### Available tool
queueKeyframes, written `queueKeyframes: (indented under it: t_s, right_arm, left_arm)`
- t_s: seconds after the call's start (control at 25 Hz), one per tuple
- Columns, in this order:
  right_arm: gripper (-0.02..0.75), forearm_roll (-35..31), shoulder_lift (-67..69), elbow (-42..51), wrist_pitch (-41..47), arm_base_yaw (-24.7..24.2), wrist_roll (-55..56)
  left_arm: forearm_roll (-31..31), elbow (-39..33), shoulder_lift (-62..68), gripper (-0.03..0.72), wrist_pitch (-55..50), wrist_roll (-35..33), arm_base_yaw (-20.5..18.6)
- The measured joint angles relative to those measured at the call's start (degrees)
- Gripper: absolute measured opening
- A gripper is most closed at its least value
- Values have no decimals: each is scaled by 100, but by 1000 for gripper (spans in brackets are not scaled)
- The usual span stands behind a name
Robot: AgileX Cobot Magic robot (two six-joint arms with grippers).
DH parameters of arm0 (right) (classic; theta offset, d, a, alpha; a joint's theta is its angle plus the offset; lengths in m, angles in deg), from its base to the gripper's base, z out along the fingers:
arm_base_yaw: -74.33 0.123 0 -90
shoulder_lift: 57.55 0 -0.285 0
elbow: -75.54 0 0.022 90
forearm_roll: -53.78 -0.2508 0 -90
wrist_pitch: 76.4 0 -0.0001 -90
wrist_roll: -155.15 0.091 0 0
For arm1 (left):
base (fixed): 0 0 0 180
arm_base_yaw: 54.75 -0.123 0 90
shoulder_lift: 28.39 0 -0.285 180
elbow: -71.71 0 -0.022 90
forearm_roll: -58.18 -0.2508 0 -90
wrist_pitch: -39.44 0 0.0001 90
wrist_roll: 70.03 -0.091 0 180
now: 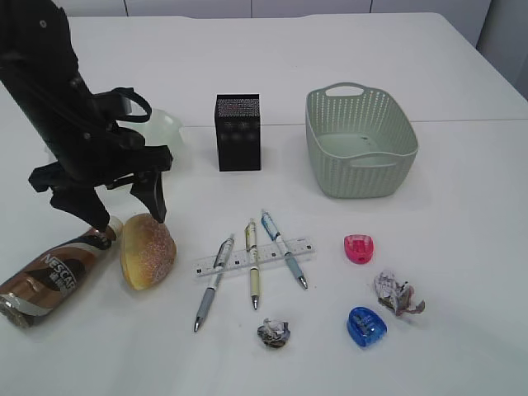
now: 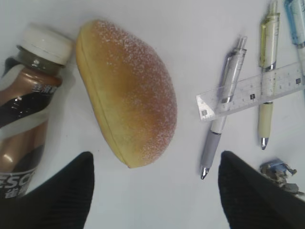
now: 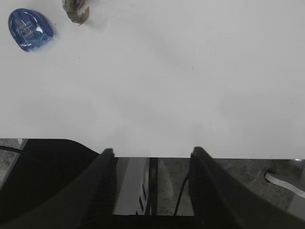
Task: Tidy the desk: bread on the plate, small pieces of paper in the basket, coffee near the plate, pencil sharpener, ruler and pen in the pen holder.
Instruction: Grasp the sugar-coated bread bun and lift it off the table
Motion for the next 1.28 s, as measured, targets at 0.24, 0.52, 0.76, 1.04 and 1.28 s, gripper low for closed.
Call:
queueKeyframes:
  t_s: [0.24, 0.52, 0.76, 1.04, 1.28]
  right_arm:
    - [364, -124, 0, 0, -9, 0, -34]
    - [364, -179, 0, 0, -9, 0, -46]
    - [364, -179, 0, 0, -9, 0, -55]
    - [364, -190, 0, 0, -51, 0, -55]
    - [364, -190, 0, 0, -59, 0, -55]
  left_arm:
    - [0, 0, 121, 591, 285, 63, 0]
    - [-95, 10, 125, 591, 623, 294, 0]
    - [-135, 10, 420, 591, 405, 541, 0]
    - [-47, 21, 697, 591, 338, 574, 0]
    - [16, 31, 845, 591, 433, 574, 0]
